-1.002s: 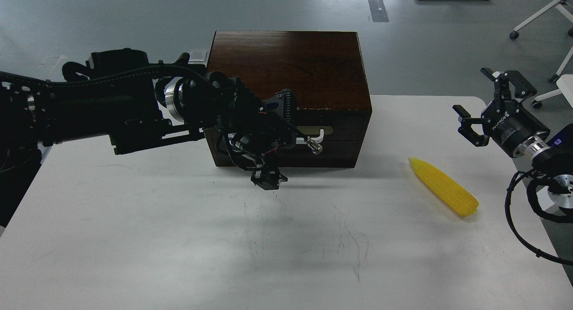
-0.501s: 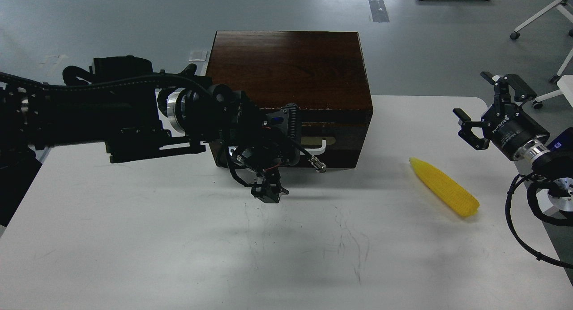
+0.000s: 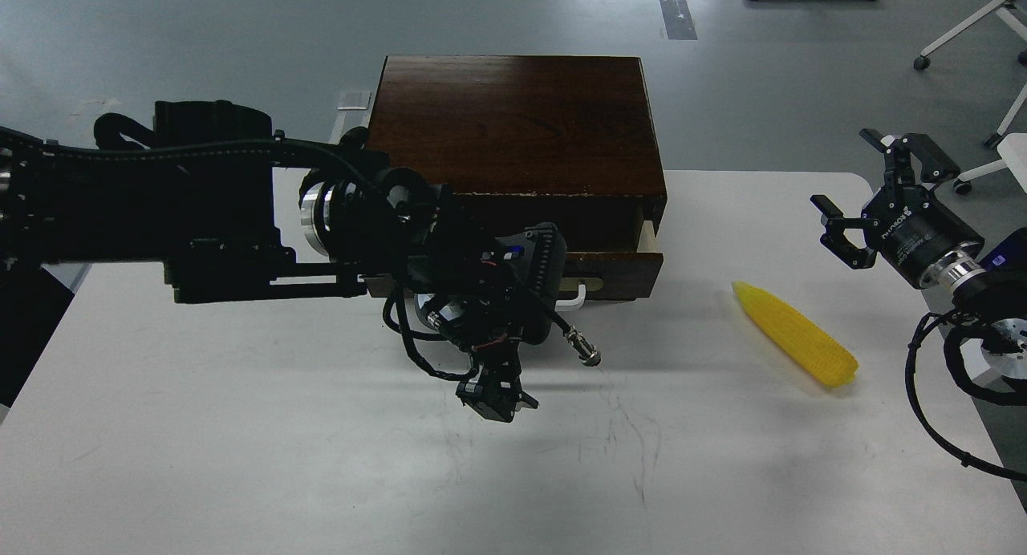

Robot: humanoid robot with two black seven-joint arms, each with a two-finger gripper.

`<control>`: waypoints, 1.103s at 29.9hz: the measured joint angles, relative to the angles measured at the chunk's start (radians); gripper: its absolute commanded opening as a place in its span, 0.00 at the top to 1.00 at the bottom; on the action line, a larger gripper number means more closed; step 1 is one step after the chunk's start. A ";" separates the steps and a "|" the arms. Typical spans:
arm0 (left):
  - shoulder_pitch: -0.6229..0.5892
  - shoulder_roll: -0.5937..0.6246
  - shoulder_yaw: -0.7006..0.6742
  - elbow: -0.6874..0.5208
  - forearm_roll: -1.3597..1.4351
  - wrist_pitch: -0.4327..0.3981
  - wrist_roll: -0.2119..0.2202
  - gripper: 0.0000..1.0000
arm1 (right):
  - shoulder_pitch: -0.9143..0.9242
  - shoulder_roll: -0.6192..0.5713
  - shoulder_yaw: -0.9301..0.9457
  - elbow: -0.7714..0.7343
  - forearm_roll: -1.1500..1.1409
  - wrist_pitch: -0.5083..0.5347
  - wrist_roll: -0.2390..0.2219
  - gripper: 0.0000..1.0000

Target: Put corn in drawer with both arms

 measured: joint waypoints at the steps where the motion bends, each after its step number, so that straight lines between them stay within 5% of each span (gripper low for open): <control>1: -0.002 0.005 0.000 -0.006 0.000 0.000 0.000 0.02 | -0.001 0.000 0.000 0.000 0.000 0.000 0.000 0.00; 16: -0.028 0.061 -0.054 -0.070 -0.103 0.000 0.001 0.02 | 0.000 -0.004 0.006 0.003 0.000 0.000 0.000 0.00; 25: -0.006 0.191 -0.300 -0.050 -0.729 -0.001 0.001 0.02 | 0.000 -0.018 0.009 0.003 0.000 0.000 0.000 0.00; 33: 0.178 0.314 -0.439 0.105 -1.421 0.000 0.001 0.02 | -0.003 -0.017 0.009 0.003 0.000 0.000 0.000 0.00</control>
